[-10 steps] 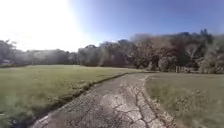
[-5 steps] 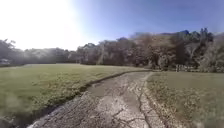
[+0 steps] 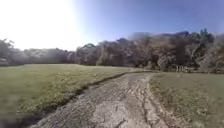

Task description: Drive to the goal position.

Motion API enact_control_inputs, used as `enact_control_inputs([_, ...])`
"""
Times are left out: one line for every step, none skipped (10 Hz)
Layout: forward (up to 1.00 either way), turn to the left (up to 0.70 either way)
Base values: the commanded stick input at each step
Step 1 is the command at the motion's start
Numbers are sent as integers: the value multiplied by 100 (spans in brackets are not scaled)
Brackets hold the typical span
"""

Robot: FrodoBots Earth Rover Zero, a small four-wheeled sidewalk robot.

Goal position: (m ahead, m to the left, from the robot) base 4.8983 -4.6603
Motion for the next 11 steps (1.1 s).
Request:
enact_control_inputs([50, 0])
enact_control_inputs([50, 0])
enact_control_inputs([50, 0])
enact_control_inputs([50, 0])
enact_control_inputs([50, 0])
enact_control_inputs([50, 0])
enact_control_inputs([50, 0])
enact_control_inputs([50, 0])
enact_control_inputs([50, 0])
enact_control_inputs([50, 0])
enact_control_inputs([50, 0])
